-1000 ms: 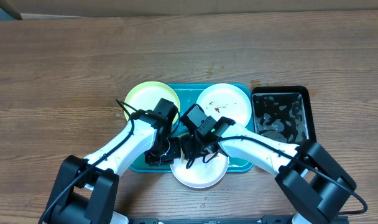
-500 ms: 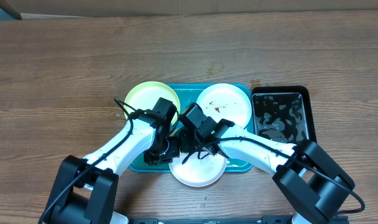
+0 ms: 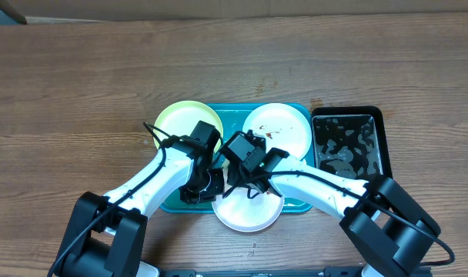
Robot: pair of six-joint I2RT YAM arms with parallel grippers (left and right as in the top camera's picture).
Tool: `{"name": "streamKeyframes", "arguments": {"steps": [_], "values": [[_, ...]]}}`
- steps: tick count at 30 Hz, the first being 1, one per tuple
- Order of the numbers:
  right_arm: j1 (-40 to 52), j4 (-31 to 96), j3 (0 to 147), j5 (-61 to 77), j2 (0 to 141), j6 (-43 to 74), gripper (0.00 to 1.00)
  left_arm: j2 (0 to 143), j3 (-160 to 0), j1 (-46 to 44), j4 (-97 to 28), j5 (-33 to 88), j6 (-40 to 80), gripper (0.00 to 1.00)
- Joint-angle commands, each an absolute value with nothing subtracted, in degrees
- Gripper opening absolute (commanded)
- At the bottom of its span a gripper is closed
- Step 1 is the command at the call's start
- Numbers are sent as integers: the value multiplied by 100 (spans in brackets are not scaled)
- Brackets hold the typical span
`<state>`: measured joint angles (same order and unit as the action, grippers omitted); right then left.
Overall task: Clean dirty plates on tray and stack at the side
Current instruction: 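Scrub the white plate with the sponge while left gripper holds it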
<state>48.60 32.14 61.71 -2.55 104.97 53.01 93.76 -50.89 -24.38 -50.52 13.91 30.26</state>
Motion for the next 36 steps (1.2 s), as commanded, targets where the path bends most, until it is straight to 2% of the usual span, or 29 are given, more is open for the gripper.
{"name": "streamKeyframes", "arguments": {"steps": [1, 18, 22, 27, 33, 36], "values": [[4737, 3649, 6001, -899, 10652, 5618, 4, 9347, -5070, -2486, -5137, 1313, 3089, 4], [4497, 5743, 6276, -1011, 10514, 5358, 4, 9347, -5070, -2477, -5131, 1288, 3089, 4], [4497, 5865, 6276, -440, 10473, 4838, 4, 9347, -5070, -2477, -5131, 1264, 3098, 4], [4497, 6213, 6272, 972, 10473, 3835, 4, 9347, -5070, -2477, -5107, 1247, 3135, 4], [4497, 6521, 6270, 1236, 10473, 3645, 4, 9347, -5070, -2477, -5089, 1247, 3166, 4], [4497, 6482, 6270, 1929, 10473, 3050, 4, 9347, -5070, -2477, -5092, 1247, 3179, 4]]}}
